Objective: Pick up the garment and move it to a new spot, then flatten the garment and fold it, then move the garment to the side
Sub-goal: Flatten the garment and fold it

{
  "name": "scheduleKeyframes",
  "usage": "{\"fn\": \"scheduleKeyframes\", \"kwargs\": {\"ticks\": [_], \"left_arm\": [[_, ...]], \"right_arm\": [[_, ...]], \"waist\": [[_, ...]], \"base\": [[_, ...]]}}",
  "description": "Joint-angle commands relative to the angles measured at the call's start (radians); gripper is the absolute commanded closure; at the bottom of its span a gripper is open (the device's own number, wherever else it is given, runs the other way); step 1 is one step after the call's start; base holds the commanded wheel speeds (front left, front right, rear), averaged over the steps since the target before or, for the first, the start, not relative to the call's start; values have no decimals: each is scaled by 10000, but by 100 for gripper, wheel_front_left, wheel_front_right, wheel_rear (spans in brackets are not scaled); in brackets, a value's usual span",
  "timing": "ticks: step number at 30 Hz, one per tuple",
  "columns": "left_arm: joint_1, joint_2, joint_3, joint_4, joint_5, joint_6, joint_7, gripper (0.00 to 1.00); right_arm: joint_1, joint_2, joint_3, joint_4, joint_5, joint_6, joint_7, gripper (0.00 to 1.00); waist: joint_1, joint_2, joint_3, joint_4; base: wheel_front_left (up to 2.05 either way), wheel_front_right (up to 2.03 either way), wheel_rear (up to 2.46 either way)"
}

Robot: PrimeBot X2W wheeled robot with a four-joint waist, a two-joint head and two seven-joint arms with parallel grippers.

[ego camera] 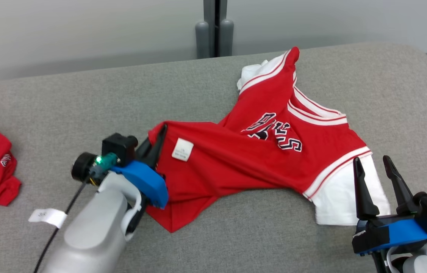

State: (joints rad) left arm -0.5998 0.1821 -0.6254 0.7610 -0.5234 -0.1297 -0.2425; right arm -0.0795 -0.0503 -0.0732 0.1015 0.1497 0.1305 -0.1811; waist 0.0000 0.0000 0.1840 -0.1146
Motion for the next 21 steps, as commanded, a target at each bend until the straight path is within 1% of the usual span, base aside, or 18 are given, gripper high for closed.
{"fn": "scheduleKeyframes", "kwargs": {"ticks": [1,7,11,13,17,21], "left_arm": [[-439,133,120,-86,31,-4,-88,100],[-1564,483,306,-251,263,39,-150,100],[-1924,474,397,-418,310,47,-182,100],[-1732,416,362,-540,318,45,-206,100],[-790,413,132,-836,368,37,-226,100],[619,455,29,-1524,438,141,-233,100]], "right_arm": [[20,-3,19,2,-18,5,-25,0],[-65,-4,81,101,-25,5,-42,0],[198,-3,30,196,71,5,-69,0],[317,-3,-11,276,125,5,-96,0],[400,-1,-28,414,198,5,-138,0],[429,-6,-169,523,156,5,-166,0]], "waist": [[0,0,-80,78],[0,0,-271,175],[0,0,-344,257],[0,0,-369,328],[0,0,-404,528],[0,0,-422,832]], "base": [[0,0,0],[0,0,0],[0,0,0],[0,0,0],[0,0,0],[0,0,0]]}}
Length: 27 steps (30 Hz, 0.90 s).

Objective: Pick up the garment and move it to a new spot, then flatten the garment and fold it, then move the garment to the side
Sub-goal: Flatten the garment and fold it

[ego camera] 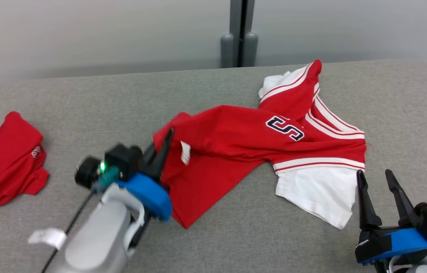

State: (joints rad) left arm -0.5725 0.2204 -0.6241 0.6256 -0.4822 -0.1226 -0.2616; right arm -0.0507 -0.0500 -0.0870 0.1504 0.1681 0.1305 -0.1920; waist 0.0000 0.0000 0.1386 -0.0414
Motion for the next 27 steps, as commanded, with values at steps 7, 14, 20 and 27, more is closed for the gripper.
{"fn": "scheduleKeyframes", "kwargs": {"ticks": [7,14,20,27], "left_arm": [[2441,187,-209,-1530,163,264,-46,100],[4107,307,-594,-2394,232,425,-44,100],[5112,280,-916,-2470,78,393,-45,100],[5273,341,-623,-2954,16,528,-44,0]], "right_arm": [[88,-11,-183,111,-167,5,-42,0],[19,-11,-259,184,-240,5,12,0],[42,-11,-337,218,-283,5,14,0],[196,-11,-421,316,-280,5,17,0]], "waist": [[0,0,-10,638],[0,0,-27,1150],[0,0,-31,1286],[0,0,-141,1304]], "base": [[0,0,0],[0,0,0],[0,0,0],[0,0,0]]}}
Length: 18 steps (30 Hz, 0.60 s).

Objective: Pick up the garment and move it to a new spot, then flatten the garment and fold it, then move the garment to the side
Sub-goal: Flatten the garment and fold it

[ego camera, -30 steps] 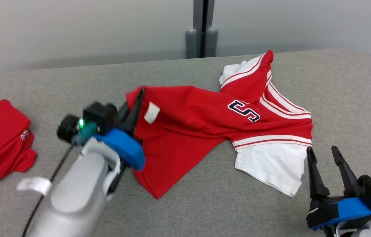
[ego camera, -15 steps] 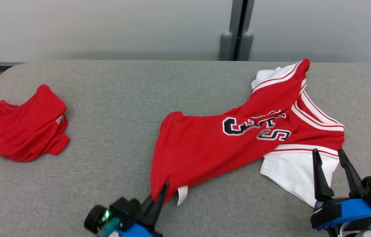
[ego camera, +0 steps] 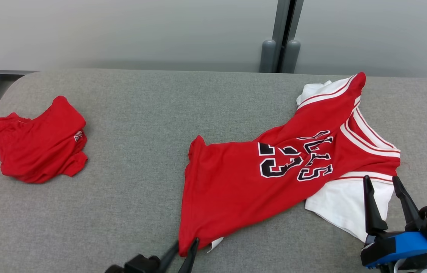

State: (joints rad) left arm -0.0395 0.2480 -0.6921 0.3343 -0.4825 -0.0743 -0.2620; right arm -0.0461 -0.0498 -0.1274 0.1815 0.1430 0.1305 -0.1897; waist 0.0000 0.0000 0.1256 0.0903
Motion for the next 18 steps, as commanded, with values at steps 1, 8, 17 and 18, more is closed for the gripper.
{"fn": "scheduleKeyframes", "kwargs": {"ticks": [1,8,17,18], "left_arm": [[-116,104,202,-195,52,92,-42,0],[-616,621,1200,-1262,280,361,-36,0],[-2600,850,1997,-977,196,359,129,0],[-2864,838,2029,-837,201,320,186,0]], "right_arm": [[145,-13,-33,27,-34,5,-2,0],[81,-13,-115,34,-69,5,4,0],[-111,-13,53,135,64,5,-83,0],[-139,-13,83,153,72,5,-89,0]], "waist": [[0,0,-39,-26],[0,0,-132,-251],[0,0,59,-760],[0,0,105,-830]], "base": [[0,0,0],[0,0,0],[0,0,0],[0,0,0]]}}
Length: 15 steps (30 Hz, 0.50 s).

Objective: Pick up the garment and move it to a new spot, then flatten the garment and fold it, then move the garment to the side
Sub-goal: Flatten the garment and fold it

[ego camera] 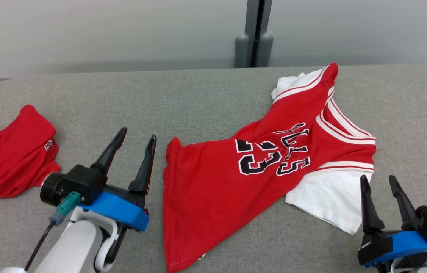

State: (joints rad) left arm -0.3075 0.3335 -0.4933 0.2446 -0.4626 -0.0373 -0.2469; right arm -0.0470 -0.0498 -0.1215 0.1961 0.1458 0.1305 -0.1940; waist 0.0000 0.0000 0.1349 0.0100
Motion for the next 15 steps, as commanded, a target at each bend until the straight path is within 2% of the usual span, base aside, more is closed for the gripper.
{"fn": "scheduleKeyframes", "kwargs": {"ticks": [1,8,15], "left_arm": [[-438,-51,75,192,3,-58,60,0],[-1759,-326,-44,1581,-176,-347,495,0],[-2215,-554,-701,3451,-291,-714,1078,0]], "right_arm": [[-142,-13,60,15,40,5,-67,0],[-343,-13,87,126,54,5,-154,0],[-522,-13,111,313,91,5,-226,0]], "waist": [[0,0,61,-94],[0,0,358,-480],[0,0,540,-672]], "base": [[0,0,0],[0,0,0],[0,0,0]]}}
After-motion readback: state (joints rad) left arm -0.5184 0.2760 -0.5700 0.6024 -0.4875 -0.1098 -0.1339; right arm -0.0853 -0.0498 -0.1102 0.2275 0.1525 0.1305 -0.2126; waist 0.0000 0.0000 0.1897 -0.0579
